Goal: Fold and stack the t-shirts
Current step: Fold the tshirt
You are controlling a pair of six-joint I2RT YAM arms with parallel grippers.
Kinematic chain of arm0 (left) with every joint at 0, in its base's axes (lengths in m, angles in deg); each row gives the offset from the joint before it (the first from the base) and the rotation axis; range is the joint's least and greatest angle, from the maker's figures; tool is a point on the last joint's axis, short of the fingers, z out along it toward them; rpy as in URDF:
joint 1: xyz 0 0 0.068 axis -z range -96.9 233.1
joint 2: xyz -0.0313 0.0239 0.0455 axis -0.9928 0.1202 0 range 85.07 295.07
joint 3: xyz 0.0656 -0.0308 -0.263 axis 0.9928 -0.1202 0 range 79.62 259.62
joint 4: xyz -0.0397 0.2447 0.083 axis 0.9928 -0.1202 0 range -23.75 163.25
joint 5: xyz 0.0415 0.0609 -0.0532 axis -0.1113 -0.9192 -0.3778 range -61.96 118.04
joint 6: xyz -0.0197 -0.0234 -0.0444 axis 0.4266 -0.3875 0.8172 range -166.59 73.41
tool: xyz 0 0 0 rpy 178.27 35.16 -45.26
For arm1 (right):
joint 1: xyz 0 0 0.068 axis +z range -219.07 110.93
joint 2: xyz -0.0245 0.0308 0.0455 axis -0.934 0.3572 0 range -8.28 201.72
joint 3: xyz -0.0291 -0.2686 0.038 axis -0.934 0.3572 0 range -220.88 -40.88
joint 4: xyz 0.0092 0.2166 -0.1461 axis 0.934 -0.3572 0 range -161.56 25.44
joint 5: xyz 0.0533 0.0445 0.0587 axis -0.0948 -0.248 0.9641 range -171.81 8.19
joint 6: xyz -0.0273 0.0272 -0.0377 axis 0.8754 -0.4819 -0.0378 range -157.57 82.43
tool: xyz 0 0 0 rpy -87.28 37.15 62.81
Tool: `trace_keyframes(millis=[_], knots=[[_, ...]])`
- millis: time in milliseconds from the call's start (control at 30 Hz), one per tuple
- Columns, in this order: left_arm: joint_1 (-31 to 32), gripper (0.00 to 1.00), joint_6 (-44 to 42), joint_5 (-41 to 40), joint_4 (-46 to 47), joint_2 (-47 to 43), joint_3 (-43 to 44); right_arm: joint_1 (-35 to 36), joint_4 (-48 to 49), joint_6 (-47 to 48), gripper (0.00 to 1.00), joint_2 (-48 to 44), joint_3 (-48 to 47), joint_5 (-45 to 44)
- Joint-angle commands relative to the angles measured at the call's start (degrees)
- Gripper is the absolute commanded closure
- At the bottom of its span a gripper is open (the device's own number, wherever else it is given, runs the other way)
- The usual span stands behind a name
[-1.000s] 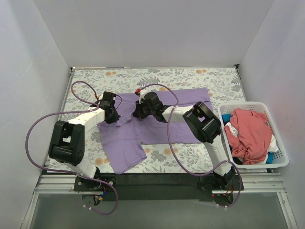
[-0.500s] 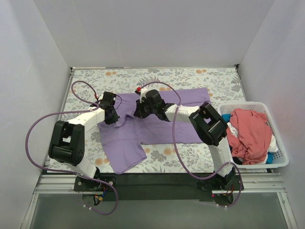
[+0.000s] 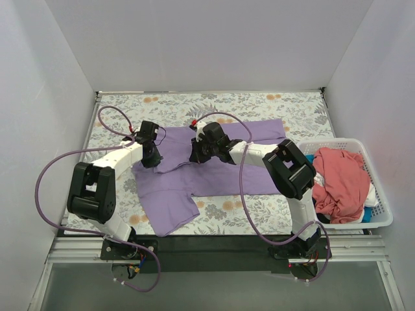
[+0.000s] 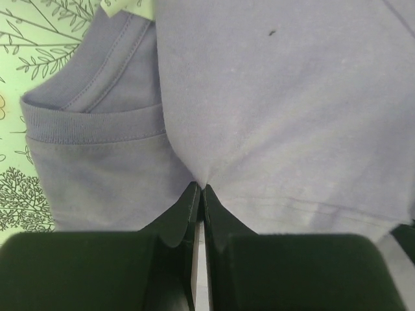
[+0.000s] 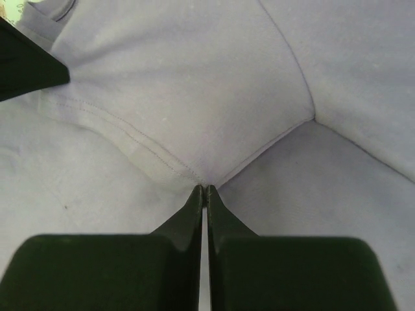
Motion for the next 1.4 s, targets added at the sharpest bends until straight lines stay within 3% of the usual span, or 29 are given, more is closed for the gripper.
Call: trace_keyframes(millis=[0,100,133,233,267,367,467,733,1067,1367], knots=[[0.0,0.99,0.6,0.6,-2.6,0.6,1.5,-0.5,-2.9,1.4,0.99,-3.3,-1.3,0.1],[0.0,0.94,0.9,1.0,-3.1,0.3,1.4,-0.8,-4.9,1.6,0.99,-3.3,-1.7,0.6],[0.1,0.84,1.6,1.3,-2.8,0.2,1.1,-0.9,-5.2,1.8,0.98,-3.3,-1.7,0.6],[0.0,0.66,3.2,2.0,-2.4,-1.5,-0.6,-0.9,-5.7,1.9,0.95,-2.9,-2.1,1.1],[0.0,0.55,3.7,1.8,-2.1,-2.5,-0.9,-0.9,-5.9,1.9,0.95,-2.8,-2.3,1.4],[0.0,0.46,5.0,1.1,-1.6,-5.2,-3.0,-0.9,-6.2,2.0,0.95,-2.5,-2.5,1.7],[0.0,0.46,5.8,0.3,-0.9,-7.0,-4.8,-0.9,-6.4,2.1,0.95,-2.3,-2.6,1.9],[0.0,0.6,7.3,-0.4,1.0,-5.7,-7.1,-1.3,-7.1,2.7,0.94,-3.1,-2.3,1.4],[0.0,0.71,8.0,-1.3,2.5,-4.3,-9.0,-1.5,-7.1,2.7,0.94,-2.5,-2.2,1.6],[0.1,0.79,8.2,-4.6,-2.8,-5.9,-8.3,-2.2,-8.4,3.1,0.93,-4.3,-1.6,0.3]])
